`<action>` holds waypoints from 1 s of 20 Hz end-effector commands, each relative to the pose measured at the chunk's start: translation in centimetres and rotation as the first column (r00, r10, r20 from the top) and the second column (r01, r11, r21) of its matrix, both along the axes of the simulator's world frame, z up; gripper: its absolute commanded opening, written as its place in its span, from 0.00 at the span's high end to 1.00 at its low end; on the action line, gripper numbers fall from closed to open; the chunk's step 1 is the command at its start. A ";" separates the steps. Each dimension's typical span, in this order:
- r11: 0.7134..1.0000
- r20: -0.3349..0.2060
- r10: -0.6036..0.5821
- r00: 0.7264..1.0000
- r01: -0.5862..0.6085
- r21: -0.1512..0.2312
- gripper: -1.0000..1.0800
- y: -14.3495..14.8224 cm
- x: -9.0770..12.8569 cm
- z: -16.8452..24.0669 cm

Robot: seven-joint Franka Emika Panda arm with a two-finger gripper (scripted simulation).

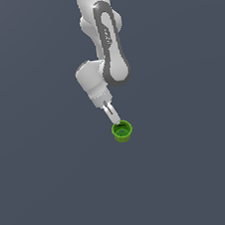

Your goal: Pick up the object and move it to a goal position.

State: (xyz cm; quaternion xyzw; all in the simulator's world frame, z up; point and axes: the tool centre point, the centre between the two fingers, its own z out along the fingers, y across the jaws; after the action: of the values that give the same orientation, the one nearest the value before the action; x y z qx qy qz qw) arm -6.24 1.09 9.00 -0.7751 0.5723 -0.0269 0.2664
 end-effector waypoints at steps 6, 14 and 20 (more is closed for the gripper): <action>1.000 -0.001 -0.003 1.000 0.003 0.001 0.38 0.8 0.6 -1.8; 1.000 -0.001 -0.003 1.000 0.003 0.001 1.00 0.8 0.7 -1.8; 1.000 0.004 -0.002 1.000 0.002 0.001 1.00 0.8 0.8 -1.6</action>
State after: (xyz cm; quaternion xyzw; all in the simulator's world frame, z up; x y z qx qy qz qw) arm -5.38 1.94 7.41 -0.7744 0.5725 -0.0284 0.2679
